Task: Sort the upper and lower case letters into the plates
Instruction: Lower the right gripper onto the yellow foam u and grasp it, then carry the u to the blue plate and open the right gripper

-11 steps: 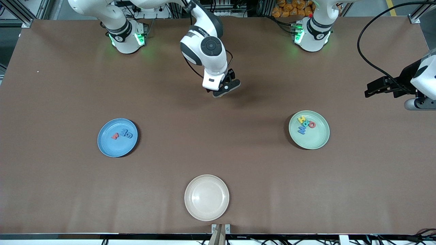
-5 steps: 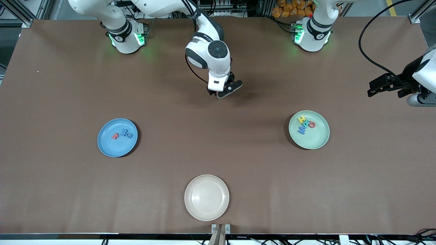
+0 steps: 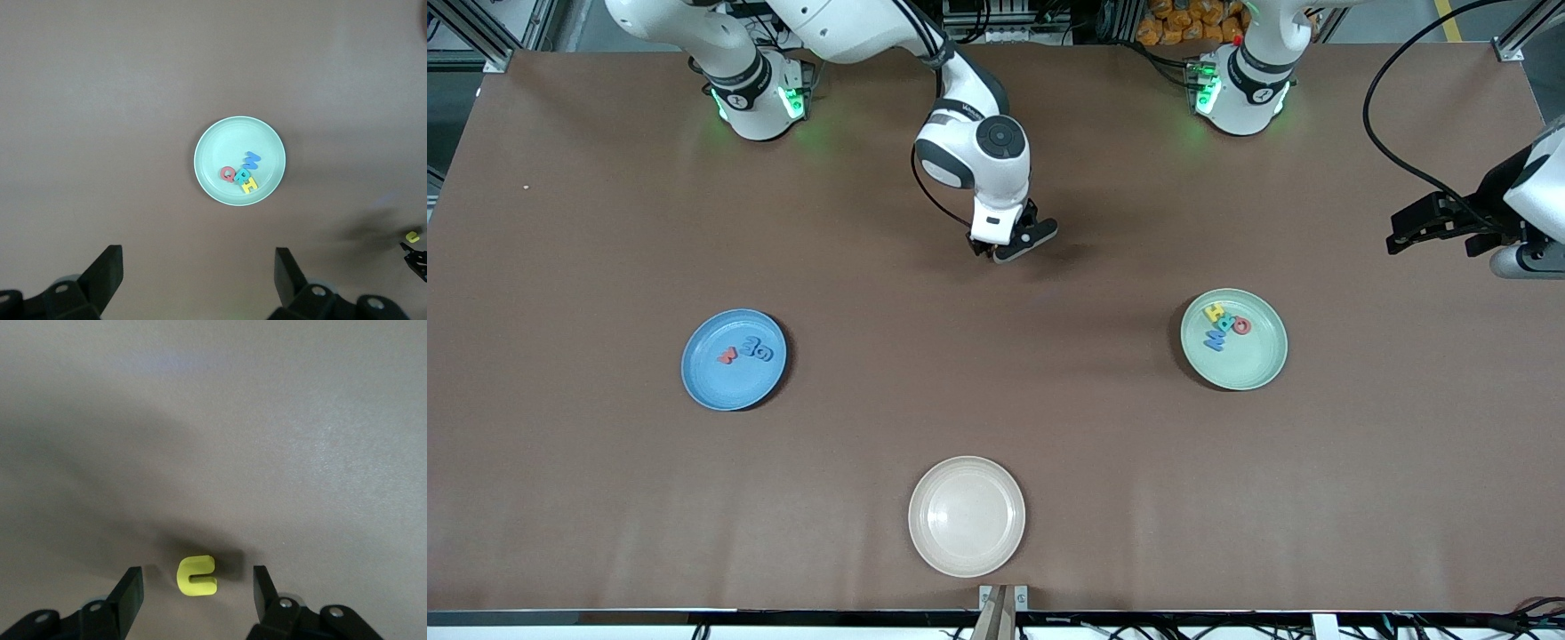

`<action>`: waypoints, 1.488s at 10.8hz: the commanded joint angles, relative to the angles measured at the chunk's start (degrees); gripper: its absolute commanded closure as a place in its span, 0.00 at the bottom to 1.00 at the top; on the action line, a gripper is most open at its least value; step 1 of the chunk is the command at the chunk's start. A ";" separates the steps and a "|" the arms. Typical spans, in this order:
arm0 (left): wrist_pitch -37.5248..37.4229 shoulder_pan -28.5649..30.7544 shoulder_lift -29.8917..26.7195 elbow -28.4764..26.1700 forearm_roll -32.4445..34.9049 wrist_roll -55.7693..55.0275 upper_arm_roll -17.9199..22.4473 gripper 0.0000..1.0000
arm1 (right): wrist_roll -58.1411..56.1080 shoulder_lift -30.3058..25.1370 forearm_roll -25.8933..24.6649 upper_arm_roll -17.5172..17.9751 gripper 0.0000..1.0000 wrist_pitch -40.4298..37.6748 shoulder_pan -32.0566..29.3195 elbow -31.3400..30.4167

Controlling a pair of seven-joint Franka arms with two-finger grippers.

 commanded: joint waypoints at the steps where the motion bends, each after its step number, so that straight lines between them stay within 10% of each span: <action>1: 0.40 -0.20 -0.40 -0.13 1.30 0.90 -0.04 0.00 | 4.06 0.90 -4.11 0.32 0.29 0.47 0.27 0.50; 5: 0.48 0.07 0.04 -0.13 1.48 0.90 0.05 0.00 | 5.30 1.60 -4.75 0.33 0.43 1.08 0.27 0.59; 8: 0.48 -0.02 0.04 -0.04 1.48 0.90 -0.04 0.00 | 5.39 0.99 -4.75 1.73 0.97 0.39 -0.26 0.59; 16: 0.48 -0.19 0.04 0.05 1.65 0.81 0.05 0.00 | -9.79 -14.73 0.61 5.69 1.00 -25.25 -23.60 0.32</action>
